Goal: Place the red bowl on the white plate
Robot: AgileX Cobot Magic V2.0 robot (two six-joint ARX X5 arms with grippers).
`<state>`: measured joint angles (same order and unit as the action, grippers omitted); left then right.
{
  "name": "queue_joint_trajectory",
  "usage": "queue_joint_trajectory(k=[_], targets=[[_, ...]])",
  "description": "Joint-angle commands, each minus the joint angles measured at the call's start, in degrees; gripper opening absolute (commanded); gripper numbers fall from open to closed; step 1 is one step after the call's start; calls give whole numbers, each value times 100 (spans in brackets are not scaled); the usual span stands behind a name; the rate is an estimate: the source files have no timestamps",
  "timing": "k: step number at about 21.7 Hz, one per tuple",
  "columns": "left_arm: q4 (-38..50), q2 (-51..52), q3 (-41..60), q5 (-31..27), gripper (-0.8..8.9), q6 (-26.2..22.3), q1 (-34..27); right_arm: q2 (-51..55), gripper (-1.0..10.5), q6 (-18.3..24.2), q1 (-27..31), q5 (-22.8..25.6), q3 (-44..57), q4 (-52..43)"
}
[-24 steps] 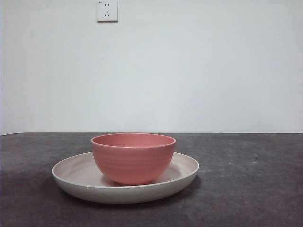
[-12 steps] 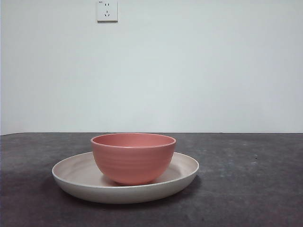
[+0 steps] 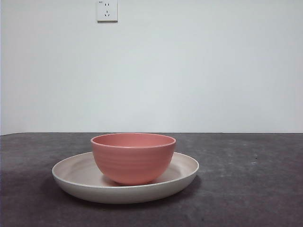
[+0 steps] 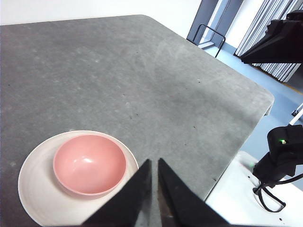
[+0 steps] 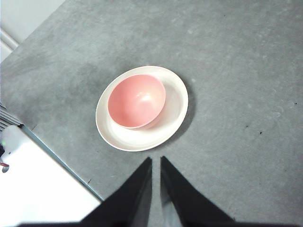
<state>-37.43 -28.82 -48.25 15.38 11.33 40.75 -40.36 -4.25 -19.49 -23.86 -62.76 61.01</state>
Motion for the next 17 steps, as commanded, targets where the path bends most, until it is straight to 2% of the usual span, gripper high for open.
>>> queue_joint_trajectory(k=[1, 11, 14, 15, 16, 17], targets=[[72, -17, -87, 35, 19, -11, 35, -33, 23, 61, -26, -13, -98, -57], [98, 9, -77, 35, 20, -11, 24, -33, 23, 61, -26, -13, -98, -57], [125, 42, -74, 44, 19, -11, -214, -33, 23, 61, -26, -13, -98, -63], [168, 63, 39, 138, 19, -168, -739, -33, 23, 61, -26, -13, -98, -96], [1419, 1067, 1917, 87, 19, -964, -2586, -33, 23, 61, -26, -13, -98, -125], [1891, 1567, 2785, -197, 19, -964, -3064, -33, 23, 61, -26, -13, -98, -136]])
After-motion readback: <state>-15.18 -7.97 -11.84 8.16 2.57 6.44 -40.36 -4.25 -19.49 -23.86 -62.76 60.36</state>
